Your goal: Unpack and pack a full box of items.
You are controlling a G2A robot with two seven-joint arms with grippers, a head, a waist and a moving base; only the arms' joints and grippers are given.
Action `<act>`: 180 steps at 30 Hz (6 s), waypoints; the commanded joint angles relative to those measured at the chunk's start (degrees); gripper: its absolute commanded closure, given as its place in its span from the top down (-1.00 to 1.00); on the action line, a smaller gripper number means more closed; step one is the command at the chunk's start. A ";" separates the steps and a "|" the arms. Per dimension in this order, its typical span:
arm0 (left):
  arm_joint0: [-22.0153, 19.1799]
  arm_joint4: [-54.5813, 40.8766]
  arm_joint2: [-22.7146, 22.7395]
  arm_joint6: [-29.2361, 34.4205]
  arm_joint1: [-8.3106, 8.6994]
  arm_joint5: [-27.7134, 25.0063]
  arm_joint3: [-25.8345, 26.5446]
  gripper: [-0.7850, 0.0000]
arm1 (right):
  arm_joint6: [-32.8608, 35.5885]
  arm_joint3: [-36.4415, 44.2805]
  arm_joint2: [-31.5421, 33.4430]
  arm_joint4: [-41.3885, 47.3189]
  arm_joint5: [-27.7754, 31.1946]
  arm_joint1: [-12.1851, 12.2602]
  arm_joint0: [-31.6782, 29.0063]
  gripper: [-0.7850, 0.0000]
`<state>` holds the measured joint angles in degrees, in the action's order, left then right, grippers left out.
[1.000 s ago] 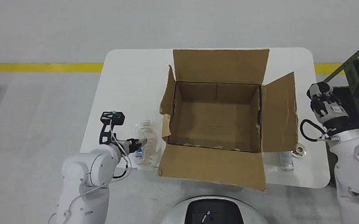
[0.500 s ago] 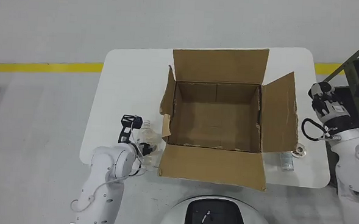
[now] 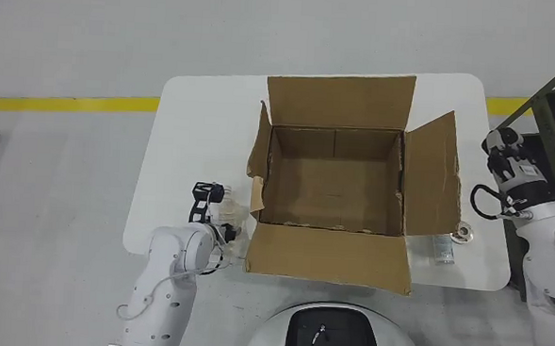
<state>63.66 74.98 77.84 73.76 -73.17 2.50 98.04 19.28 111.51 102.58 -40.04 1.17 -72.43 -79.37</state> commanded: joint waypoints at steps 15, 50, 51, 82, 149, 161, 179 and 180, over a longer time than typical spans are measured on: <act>-2.51 -4.09 10.59 -0.33 0.70 5.90 18.79 -1.00 | -0.39 0.05 0.06 0.26 -0.22 0.43 0.25 -1.00; -29.21 -34.56 -12.13 -3.34 -2.71 13.08 13.37 -1.00 | -3.04 0.76 1.99 3.22 -1.15 0.98 -2.78 -1.00; -29.21 -34.56 -12.13 -3.34 -2.71 13.08 13.37 -1.00 | -3.05 0.69 2.06 3.27 -1.08 1.00 -2.82 -1.00; -34.83 -28.59 -28.89 1.75 -5.07 26.28 -0.63 -1.00 | -2.87 0.20 1.31 3.33 -0.72 1.59 -2.45 -1.00; -33.88 -18.44 -29.55 5.00 -9.88 23.04 -21.86 1.00 | -4.04 -0.03 0.64 4.20 -0.71 2.30 -3.76 -1.00; -31.59 -14.85 -24.29 7.54 -9.72 20.50 -12.71 1.00 | 4.44 -0.49 0.25 -0.70 1.43 3.10 -4.57 -1.00; -24.00 -12.89 -5.29 8.92 -7.64 19.11 11.32 1.00 | 23.82 1.17 2.09 -12.74 8.12 5.26 -4.39 -1.00; -23.85 -12.95 -4.58 8.42 -7.61 19.61 11.92 1.00 | 23.82 1.17 2.09 -12.74 8.12 5.26 -4.39 -1.00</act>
<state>39.61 62.14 72.40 82.81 -80.81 21.47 109.27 43.10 112.68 104.67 -52.78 9.28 -67.17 -83.77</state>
